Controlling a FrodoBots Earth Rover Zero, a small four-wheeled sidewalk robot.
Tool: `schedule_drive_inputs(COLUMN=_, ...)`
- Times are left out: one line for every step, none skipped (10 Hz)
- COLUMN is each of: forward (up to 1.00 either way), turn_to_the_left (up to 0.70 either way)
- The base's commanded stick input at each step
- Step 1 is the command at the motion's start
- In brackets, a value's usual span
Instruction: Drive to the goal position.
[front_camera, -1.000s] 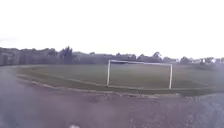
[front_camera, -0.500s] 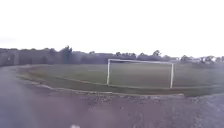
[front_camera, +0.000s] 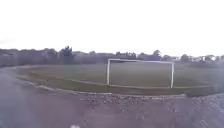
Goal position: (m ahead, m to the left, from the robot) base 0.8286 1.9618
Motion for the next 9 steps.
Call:
schedule_drive_inputs(forward=0.0, turn_to_the_left=0.45)
schedule_drive_inputs(forward=0.0, turn_to_the_left=0.45)
schedule_drive_inputs(forward=0.0, turn_to_the_left=0.45)
schedule_drive_inputs(forward=0.0, turn_to_the_left=0.45)
schedule_drive_inputs(forward=0.0, turn_to_the_left=0.45)
schedule_drive_inputs(forward=0.0, turn_to_the_left=0.45)
schedule_drive_inputs(forward=0.0, turn_to_the_left=0.45)
schedule_drive_inputs(forward=0.0, turn_to_the_left=0.45)
schedule_drive_inputs(forward=0.0, turn_to_the_left=0.45)
